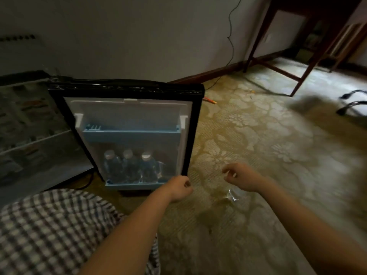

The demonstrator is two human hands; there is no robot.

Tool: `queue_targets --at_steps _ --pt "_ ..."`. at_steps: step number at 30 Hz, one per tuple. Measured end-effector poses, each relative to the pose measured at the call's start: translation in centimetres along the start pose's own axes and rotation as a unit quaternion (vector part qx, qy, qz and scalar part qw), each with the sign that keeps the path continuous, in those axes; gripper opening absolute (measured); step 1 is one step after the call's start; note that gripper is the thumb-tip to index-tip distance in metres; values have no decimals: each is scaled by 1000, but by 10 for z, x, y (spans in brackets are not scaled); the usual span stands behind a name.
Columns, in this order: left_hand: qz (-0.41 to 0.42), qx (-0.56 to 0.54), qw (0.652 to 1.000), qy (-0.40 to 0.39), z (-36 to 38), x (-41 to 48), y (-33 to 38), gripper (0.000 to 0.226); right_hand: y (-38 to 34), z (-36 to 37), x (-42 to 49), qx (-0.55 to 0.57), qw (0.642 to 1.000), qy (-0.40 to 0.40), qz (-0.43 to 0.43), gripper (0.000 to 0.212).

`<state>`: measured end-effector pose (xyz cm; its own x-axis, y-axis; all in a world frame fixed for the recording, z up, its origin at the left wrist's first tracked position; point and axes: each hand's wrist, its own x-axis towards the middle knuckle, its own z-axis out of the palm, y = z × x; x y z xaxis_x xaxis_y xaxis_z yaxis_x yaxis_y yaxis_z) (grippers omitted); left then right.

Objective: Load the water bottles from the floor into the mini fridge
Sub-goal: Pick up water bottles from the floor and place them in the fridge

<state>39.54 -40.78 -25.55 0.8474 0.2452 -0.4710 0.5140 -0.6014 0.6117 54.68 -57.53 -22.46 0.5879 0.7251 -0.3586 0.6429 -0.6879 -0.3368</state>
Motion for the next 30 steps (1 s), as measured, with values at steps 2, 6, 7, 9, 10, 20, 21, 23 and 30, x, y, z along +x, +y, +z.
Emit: queue_targets --at_steps 2,6,7,9,10,20,21,23,30 --pt "-2 -19 1000 6 14 8 9 36 29 4 -2 4 999 -1 39 31" --pt "-2 -41 999 21 40 25 33 33 72 9 -5 5 994 0 106 38" --pt "2 -38 999 22 46 30 40 33 80 10 -5 3 993 7 118 41" --pt "7 -42 999 17 57 40 54 34 97 14 0 -3 990 17 142 46" --pt "7 -49 999 8 62 44 60 35 103 17 3 -6 988 20 150 48" --pt "-18 -41 999 -27 96 79 82 48 139 52 46 22 986 -11 167 67" --pt "-22 -48 998 -30 98 80 81 48 140 54 50 20 985 -13 172 66" --pt "-30 -52 998 -33 103 82 80 48 141 60 57 20 982 -12 185 62" --pt "-51 -80 995 -38 108 81 67 52 134 77 58 -11 981 18 191 35"
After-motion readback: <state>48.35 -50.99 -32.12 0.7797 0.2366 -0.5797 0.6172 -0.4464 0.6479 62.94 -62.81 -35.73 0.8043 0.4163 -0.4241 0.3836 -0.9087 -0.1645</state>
